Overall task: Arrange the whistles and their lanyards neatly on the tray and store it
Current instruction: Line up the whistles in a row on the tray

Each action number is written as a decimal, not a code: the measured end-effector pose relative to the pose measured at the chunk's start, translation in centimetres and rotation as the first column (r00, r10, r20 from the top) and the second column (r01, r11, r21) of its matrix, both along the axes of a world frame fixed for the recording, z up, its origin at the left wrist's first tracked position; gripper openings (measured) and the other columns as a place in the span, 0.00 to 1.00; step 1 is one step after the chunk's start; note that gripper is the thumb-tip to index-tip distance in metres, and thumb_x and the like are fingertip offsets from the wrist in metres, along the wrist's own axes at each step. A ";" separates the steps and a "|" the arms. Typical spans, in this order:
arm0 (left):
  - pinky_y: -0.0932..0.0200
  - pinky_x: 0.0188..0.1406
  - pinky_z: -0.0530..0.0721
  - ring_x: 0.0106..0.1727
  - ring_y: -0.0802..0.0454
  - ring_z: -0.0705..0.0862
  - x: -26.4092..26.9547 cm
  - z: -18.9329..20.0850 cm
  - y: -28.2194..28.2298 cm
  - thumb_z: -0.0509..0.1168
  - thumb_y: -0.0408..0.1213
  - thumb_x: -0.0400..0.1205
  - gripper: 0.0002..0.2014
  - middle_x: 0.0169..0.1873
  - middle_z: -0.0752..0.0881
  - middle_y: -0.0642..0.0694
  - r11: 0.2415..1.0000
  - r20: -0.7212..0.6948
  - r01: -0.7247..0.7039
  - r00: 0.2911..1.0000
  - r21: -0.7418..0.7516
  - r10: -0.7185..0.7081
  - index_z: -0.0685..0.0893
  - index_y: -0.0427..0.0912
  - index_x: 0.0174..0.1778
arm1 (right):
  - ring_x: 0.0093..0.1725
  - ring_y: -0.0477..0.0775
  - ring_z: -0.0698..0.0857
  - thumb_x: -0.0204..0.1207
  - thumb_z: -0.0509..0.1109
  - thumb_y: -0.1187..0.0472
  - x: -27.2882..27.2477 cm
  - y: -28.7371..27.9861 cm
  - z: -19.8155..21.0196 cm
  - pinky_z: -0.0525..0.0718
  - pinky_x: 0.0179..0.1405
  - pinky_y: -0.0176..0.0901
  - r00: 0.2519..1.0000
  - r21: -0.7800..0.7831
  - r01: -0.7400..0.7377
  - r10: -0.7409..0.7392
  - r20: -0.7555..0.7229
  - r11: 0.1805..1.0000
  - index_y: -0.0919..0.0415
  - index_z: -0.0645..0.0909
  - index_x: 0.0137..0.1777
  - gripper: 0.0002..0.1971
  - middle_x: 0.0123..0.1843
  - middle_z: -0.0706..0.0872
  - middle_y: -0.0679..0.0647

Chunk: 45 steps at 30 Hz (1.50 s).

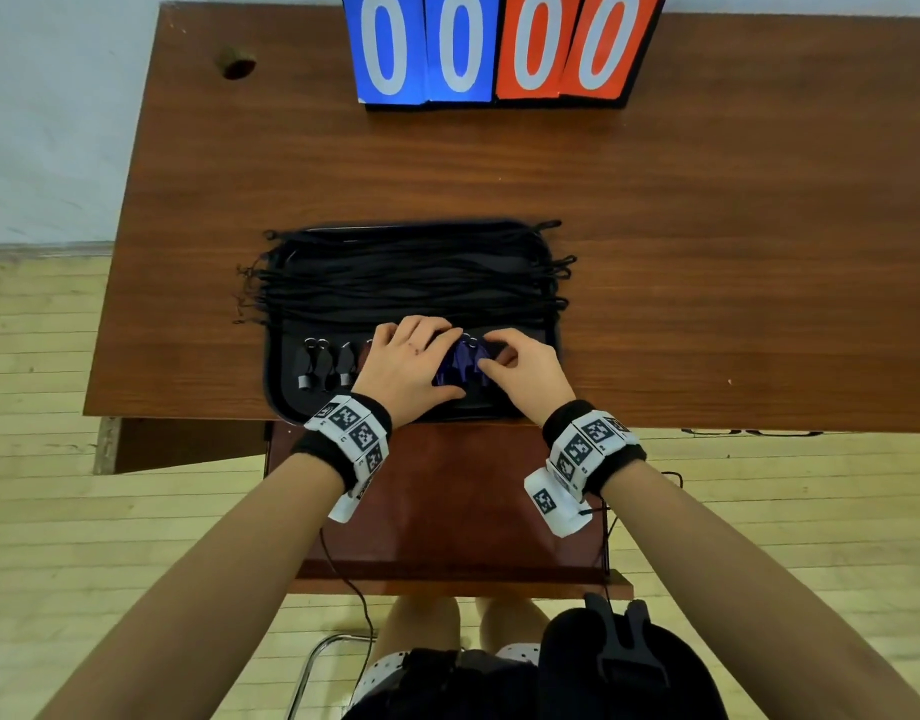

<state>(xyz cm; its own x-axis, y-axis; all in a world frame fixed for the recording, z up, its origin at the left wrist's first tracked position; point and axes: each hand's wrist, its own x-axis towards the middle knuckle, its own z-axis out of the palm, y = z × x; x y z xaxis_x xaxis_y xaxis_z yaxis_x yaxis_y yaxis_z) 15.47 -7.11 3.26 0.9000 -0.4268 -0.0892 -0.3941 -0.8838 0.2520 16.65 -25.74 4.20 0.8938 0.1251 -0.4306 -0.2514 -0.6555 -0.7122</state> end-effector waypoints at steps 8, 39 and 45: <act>0.44 0.58 0.73 0.65 0.44 0.77 -0.2 -0.8 -0.7 0.73 0.56 0.69 0.34 0.63 0.81 0.46 0.999 0.023 0.031 0.999 -0.017 -0.030 0.79 0.42 0.68 | 0.49 0.52 0.82 0.76 0.70 0.60 0.0 0.3 -0.5 0.82 0.57 0.47 0.996 -0.039 -0.067 0.069 0.049 0.997 0.54 0.81 0.67 0.18 0.51 0.84 0.56; 0.39 0.70 0.65 0.74 0.41 0.66 1.1 5.1 4.1 0.56 0.51 0.85 0.24 0.72 0.71 0.43 0.764 -0.144 -0.636 0.770 -0.104 0.622 0.68 0.45 0.76 | 0.62 0.61 0.78 0.81 0.64 0.55 3.7 -3.5 2.9 0.78 0.60 0.49 0.961 -0.114 0.240 -0.220 0.166 0.964 0.61 0.73 0.70 0.20 0.66 0.75 0.61; 0.35 0.70 0.64 0.75 0.36 0.63 2.9 4.2 7.8 0.57 0.52 0.84 0.28 0.75 0.65 0.38 0.549 -0.208 -0.836 0.540 -0.017 0.816 0.63 0.41 0.77 | 0.73 0.69 0.68 0.81 0.63 0.47 5.7 -3.4 1.9 0.71 0.70 0.59 0.934 -0.220 0.348 -0.358 -0.003 0.911 0.66 0.62 0.77 0.32 0.76 0.67 0.66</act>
